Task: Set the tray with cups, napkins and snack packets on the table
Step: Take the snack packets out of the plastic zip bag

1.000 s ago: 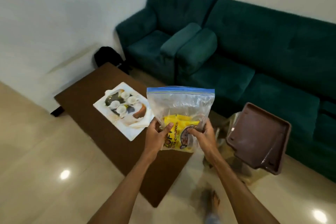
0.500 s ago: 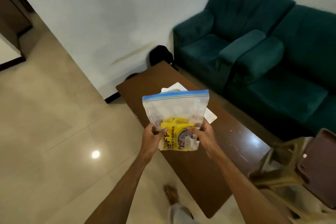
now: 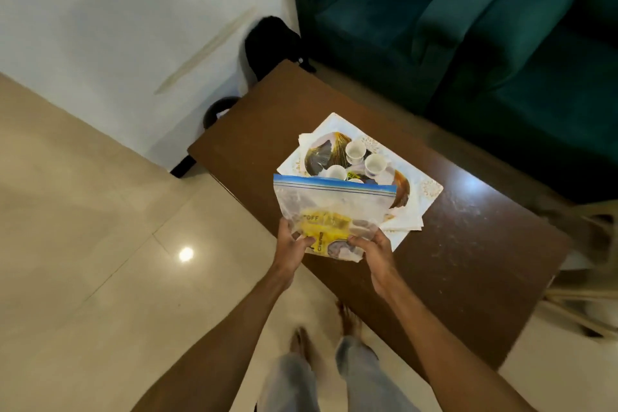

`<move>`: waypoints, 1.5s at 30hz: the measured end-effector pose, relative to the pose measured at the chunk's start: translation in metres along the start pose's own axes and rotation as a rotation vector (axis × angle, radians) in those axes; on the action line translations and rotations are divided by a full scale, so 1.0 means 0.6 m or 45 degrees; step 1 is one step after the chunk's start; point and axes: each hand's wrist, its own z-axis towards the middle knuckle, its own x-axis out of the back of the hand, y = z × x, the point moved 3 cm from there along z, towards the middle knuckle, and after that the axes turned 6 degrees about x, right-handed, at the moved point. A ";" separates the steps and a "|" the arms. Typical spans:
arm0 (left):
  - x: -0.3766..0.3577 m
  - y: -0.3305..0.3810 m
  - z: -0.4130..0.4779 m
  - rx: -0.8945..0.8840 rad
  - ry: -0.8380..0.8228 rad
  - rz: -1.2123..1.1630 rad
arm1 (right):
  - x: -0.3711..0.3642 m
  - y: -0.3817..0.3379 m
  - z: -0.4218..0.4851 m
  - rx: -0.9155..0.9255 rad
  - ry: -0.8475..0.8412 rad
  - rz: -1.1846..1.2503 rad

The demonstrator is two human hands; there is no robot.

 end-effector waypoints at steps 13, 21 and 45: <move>0.030 0.063 0.106 0.065 0.266 -0.055 | -0.099 0.090 0.006 -0.122 0.323 -0.027; 0.001 0.094 0.126 0.392 0.156 0.116 | -0.111 0.094 -0.019 -0.113 0.249 -0.426; 0.034 0.040 0.116 0.040 -0.061 -0.042 | -0.163 -0.080 0.066 0.686 -0.090 -1.350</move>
